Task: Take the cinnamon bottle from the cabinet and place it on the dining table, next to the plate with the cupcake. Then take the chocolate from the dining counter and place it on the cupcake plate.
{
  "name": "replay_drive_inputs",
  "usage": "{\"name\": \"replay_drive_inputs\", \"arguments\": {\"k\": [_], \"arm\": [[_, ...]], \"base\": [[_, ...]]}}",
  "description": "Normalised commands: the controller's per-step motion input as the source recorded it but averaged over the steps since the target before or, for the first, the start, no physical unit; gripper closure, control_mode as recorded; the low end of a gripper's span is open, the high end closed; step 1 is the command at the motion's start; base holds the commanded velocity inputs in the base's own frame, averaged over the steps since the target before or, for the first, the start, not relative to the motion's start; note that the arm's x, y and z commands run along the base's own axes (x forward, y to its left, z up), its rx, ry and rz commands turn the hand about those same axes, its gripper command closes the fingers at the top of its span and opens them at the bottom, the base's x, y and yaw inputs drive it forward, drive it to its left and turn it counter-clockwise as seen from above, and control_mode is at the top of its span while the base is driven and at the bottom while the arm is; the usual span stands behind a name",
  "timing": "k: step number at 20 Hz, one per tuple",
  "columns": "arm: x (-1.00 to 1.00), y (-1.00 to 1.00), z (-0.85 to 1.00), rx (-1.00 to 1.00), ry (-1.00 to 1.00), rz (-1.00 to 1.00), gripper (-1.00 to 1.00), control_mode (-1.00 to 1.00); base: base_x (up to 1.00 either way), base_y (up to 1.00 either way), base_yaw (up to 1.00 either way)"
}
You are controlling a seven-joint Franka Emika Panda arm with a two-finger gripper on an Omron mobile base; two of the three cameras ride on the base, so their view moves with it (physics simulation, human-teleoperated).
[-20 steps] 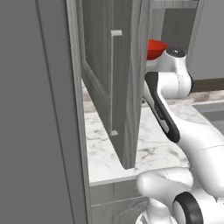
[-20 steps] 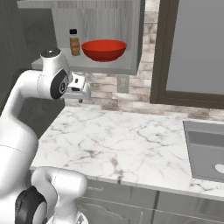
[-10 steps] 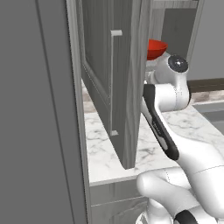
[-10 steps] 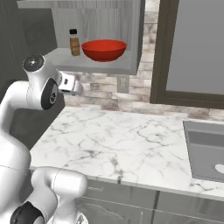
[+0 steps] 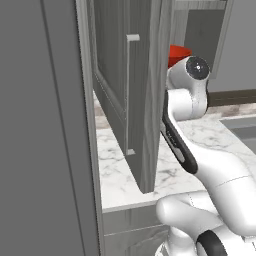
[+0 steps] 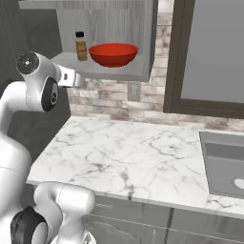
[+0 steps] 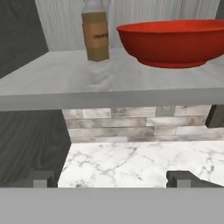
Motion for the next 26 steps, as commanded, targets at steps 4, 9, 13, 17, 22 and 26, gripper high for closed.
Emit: {"name": "replay_drive_inputs", "arguments": {"k": [4, 9, 13, 17, 22, 26], "arm": [[0.31, 0.17, 0.47, -0.08, -0.11, 0.0, -1.0, -1.0], [0.21, 0.08, 0.43, 0.0, -0.07, 0.0, -1.0, -1.0], [0.09, 0.14, 0.54, 0.0, -0.05, 0.01, -1.0, -1.0], [0.01, 0.15, 0.5, 0.01, -0.04, 0.1, -1.0, -1.0], [0.01, 0.01, 0.31, 0.0, -0.08, 0.23, -1.0, -1.0], [0.09, -0.1, 0.11, 0.0, -0.01, 0.11, -1.0, -1.0]], "base": [[0.0, 0.0, 0.0], [0.0, 0.0, 0.0], [0.0, 0.0, 0.0], [0.0, 0.0, 0.0], [0.0, 0.0, 0.0], [0.0, 0.0, 0.0]]}}
